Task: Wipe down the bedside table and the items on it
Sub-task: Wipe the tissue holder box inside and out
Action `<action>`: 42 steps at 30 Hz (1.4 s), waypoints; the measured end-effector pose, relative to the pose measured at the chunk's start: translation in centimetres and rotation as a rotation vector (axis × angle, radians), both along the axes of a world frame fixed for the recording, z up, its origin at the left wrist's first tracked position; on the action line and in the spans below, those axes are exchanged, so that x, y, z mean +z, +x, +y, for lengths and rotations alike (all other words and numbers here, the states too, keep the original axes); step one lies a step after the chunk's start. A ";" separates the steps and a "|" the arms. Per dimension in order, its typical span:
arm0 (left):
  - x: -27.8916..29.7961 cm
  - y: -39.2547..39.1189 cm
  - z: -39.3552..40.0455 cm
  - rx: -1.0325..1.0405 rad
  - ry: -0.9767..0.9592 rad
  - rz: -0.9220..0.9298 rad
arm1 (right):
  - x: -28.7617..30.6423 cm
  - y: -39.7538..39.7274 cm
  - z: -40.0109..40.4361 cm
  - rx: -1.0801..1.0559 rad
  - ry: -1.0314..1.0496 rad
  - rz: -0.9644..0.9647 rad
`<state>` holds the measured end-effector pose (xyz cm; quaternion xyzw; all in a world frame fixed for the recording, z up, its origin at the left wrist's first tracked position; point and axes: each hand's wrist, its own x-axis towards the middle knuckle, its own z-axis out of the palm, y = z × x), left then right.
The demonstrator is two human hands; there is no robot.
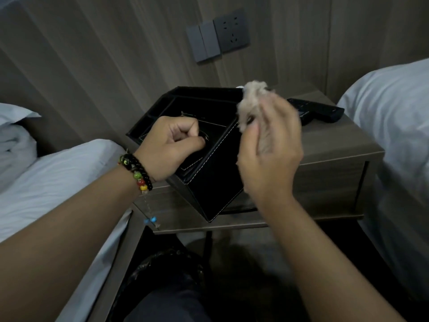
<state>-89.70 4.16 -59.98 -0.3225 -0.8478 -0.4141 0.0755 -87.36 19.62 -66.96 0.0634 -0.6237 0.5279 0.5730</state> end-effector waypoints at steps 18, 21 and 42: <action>0.2 0.1 0.4 0.061 -0.030 -0.003 | -0.1 2.2 0.5 0.208 -0.056 -0.225; 0.1 0.1 0.4 0.073 -0.037 -0.007 | -2.9 2.2 0.3 0.236 -0.047 -0.280; 0.0 -0.3 0.5 0.071 -0.027 -0.004 | -3.2 5.4 -4.6 0.312 -0.003 -0.062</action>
